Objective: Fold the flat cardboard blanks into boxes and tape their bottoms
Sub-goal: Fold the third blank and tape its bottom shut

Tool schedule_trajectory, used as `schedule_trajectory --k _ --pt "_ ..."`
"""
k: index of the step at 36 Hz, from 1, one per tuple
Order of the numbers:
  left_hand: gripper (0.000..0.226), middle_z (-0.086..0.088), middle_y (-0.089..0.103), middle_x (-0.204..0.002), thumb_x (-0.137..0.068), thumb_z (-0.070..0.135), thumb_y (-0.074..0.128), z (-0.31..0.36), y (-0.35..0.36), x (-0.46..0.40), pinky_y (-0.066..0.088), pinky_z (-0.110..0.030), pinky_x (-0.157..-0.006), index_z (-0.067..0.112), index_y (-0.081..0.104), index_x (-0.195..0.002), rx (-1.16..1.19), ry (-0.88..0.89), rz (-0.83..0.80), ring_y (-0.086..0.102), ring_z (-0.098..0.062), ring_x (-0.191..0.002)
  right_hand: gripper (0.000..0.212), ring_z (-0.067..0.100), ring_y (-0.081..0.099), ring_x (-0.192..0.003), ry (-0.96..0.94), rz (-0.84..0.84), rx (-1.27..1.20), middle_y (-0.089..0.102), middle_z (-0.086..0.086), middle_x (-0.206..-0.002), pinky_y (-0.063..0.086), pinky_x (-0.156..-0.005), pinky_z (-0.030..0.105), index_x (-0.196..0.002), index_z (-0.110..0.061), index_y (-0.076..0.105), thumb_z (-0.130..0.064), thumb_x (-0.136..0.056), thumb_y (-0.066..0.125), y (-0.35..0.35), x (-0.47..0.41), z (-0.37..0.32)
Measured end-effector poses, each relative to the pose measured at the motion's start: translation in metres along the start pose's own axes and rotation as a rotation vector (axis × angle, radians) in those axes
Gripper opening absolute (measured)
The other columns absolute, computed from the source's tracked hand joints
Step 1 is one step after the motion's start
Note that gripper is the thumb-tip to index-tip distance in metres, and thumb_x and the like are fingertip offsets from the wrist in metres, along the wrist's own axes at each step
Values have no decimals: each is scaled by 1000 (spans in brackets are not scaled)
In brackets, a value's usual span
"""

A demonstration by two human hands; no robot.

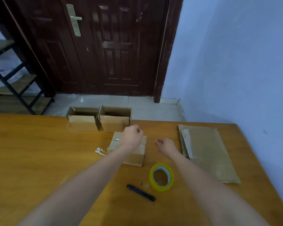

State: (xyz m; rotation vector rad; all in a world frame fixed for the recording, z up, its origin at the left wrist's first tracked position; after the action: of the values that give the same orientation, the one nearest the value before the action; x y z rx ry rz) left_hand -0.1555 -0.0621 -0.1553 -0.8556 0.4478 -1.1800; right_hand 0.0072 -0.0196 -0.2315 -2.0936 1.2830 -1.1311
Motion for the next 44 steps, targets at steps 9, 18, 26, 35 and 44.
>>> schedule_trajectory --k 9,18,26,35,44 --pt "50 -15 43 -134 -95 35 47 -70 -43 -22 40 -39 -99 3 39 -133 -295 -277 134 40 -29 -125 61 33 58 -111 142 -87 -288 56 16 -125 50 -91 43 -132 -2 46 -51 -97 36 31 -7 -36" --pt "41 -11 54 -101 -96 34 47 -99 11 -13 44 -32 -74 3 47 -122 133 -495 -147 53 -23 -89 60 32 55 -111 210 -150 -110 55 16 -127 49 -90 38 -129 -5 50 -52 -98 30 55 -5 -53" --pt "45 -7 53 -98 -88 39 62 -97 7 -8 48 -31 -78 5 52 -116 86 -437 -141 53 -22 -91 54 30 59 -105 146 -67 32 61 13 -119 48 -85 38 -118 -6 57 -52 -95 41 37 -7 -46" --pt "47 -10 63 -110 -83 39 68 -33 14 -13 50 -29 -78 7 51 -114 118 -247 -38 62 -25 -102 54 34 56 -114 88 179 38 60 17 -123 45 -90 39 -128 -6 45 -48 -95 44 -38 -7 -24" --pt "39 -5 55 -116 -83 -1 65 12 39 -31 50 -34 -95 20 39 -104 349 -74 14 54 -23 -112 59 30 49 -114 201 243 -667 47 12 -130 41 -100 46 -125 -22 36 -39 -75 64 -62 -20 15"
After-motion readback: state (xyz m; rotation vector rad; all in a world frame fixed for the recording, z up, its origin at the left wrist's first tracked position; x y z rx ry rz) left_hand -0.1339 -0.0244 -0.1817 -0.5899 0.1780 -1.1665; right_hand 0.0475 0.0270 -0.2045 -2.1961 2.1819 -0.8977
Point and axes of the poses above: each hand's wrist, its own x-axis away from the middle knuckle, its own y-axis out of the palm, z = x × y, the point moved 8 cm from there along -x, towards the middle knuckle
